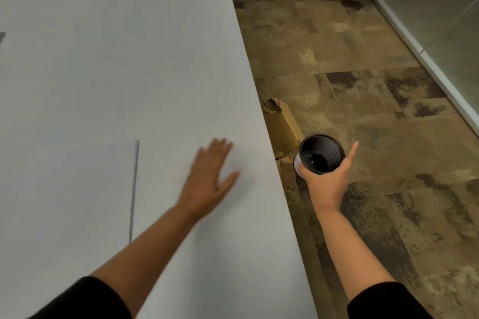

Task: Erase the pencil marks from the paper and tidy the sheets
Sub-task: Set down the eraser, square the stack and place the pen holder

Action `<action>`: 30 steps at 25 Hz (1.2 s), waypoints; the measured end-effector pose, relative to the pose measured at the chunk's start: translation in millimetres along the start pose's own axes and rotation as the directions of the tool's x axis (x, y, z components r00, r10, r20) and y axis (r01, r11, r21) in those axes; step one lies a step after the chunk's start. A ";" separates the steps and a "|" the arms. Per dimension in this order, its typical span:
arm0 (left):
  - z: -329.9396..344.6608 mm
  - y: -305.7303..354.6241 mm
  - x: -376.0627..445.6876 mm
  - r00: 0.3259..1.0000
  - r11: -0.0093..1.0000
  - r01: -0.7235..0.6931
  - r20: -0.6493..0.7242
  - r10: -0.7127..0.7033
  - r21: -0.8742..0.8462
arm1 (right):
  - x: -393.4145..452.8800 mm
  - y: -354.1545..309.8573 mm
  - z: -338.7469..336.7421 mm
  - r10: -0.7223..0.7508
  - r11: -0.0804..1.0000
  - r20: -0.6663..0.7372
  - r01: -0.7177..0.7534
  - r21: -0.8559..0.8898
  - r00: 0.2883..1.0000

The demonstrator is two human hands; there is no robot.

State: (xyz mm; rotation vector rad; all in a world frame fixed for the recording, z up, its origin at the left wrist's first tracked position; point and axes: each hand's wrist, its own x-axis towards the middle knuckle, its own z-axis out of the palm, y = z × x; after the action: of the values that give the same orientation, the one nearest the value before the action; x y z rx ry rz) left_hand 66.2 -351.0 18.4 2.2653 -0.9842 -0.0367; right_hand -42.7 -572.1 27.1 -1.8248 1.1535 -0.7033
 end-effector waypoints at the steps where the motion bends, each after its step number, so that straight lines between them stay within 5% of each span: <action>1: -16.3 -24.0 -5.9 0.996 0.995 0.069 -0.059 -0.066 0.065 | 1.2 -14.9 5.2 -0.033 0.998 -0.011 0.034 0.046 0.999; 6: -85.4 -89.7 -51.6 0.897 0.880 0.441 -0.108 -0.428 0.177 | -19.8 -85.4 64.5 -0.195 0.957 0.158 0.152 0.246 0.968; 12: -114.2 -112.1 -98.6 0.847 0.818 0.530 -0.088 -0.524 0.225 | -64.5 -111.9 131.2 -0.222 0.968 0.388 0.155 0.198 0.895; 25: -134.5 -148.6 -123.2 0.824 0.809 0.563 -0.047 -0.564 0.171 | -86.5 -128.6 165.7 -0.150 0.987 0.347 0.117 0.115 0.926; 27: -144.4 -152.8 -124.8 0.769 0.763 0.638 -0.138 -0.625 0.103 | -99.2 -130.9 158.4 -0.147 0.986 0.276 0.119 0.117 0.950; 30: -164.4 -160.5 -133.6 0.596 0.636 0.770 -0.306 -0.742 -0.042 | -159.4 -113.6 150.9 -0.138 0.986 0.130 0.125 0.108 0.982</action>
State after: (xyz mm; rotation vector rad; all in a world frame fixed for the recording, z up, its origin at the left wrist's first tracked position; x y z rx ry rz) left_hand 118.3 -90.5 24.0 2.5164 0.2116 -0.0142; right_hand 60.4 -348.7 49.6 -1.8469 0.8994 -0.6863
